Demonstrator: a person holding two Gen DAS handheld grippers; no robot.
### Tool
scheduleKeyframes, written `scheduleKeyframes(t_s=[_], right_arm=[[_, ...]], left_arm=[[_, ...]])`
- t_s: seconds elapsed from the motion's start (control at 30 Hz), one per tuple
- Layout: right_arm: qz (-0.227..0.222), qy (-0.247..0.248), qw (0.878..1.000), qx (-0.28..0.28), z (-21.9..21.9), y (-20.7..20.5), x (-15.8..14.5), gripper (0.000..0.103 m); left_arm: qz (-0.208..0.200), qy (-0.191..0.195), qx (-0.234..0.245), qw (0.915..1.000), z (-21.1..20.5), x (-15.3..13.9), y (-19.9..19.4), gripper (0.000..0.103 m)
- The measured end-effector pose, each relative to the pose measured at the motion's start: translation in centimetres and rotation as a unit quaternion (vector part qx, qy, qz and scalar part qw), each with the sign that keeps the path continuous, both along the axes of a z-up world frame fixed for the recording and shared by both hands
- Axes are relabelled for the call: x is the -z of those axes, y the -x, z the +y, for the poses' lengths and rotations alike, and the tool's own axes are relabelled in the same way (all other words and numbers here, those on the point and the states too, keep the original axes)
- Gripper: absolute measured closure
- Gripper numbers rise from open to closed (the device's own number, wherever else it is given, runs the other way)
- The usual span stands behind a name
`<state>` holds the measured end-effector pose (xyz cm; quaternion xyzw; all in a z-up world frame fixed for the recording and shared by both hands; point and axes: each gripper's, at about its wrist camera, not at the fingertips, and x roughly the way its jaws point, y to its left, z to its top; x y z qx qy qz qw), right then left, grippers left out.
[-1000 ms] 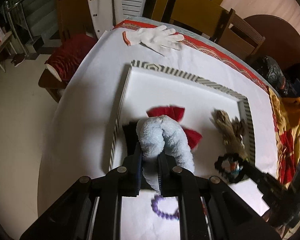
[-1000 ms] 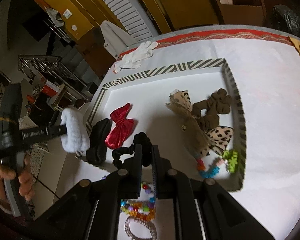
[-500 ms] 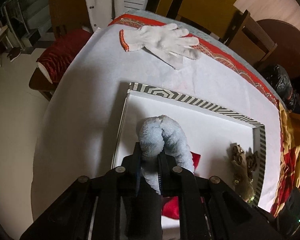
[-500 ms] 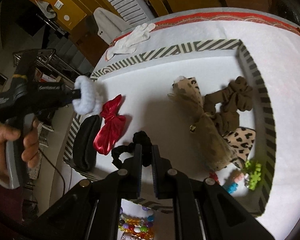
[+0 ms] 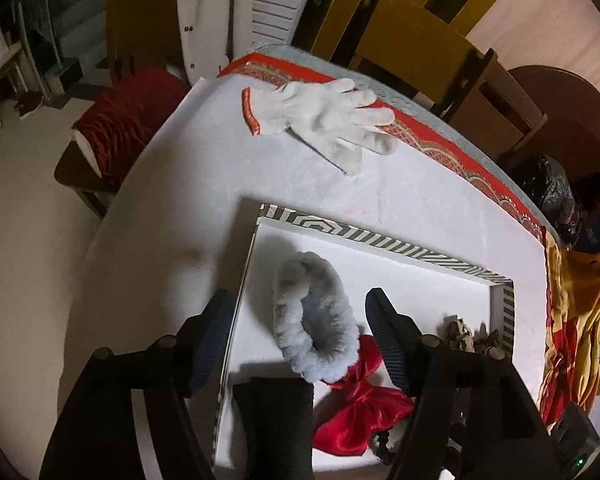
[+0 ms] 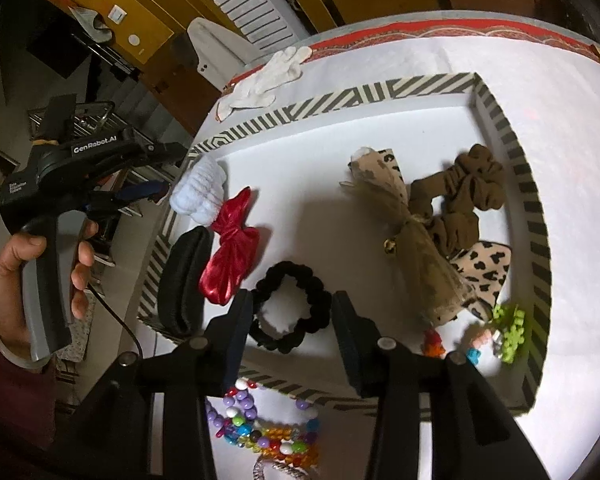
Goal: Organize jewelry
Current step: 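Open left tool to drop white scrunchie while right tool releases black scrunchie in tray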
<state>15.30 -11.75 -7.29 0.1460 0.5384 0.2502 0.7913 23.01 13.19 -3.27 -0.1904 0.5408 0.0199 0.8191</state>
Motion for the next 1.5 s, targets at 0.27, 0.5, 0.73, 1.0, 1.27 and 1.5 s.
scheduleKeyframes(t_s=[0.27,0.5,0.73,1.0,1.27,1.5], right_arm=[[-0.010,-0.006,1.000,0.002,-0.3,1.2,-1.1,0.053],[-0.019,-0.020,1.000,0.005,-0.9,3.0,-2.2,0.049],[-0.024,-0.031,0.999,0.006,-2.0,5.5,-2.8,0.048],[-0.058,-0.033,0.998,-0.011,-3.8,9.7,-4.5,0.043],[-0.124,-0.034,0.991,-0.047,-5.9,15.7,-6.8,0.035],[-0.148,-0.010,0.986,-0.071,-6.4,19.2,-7.4,0.027]], left_arm=[[-0.009,0.014,0.009,0.9998,-0.7,-1.5,2.3,0.022],[0.008,0.106,0.004,0.9943,-0.5,-2.5,4.6,0.021],[0.021,0.156,-0.001,0.9876,-1.1,-3.1,7.4,0.019],[0.014,0.144,0.012,0.9894,-3.4,-4.0,12.4,0.016],[-0.006,0.060,0.036,0.9975,-6.6,-5.0,18.6,0.016],[-0.006,0.040,0.052,0.9979,-8.2,-4.3,22.6,0.016]])
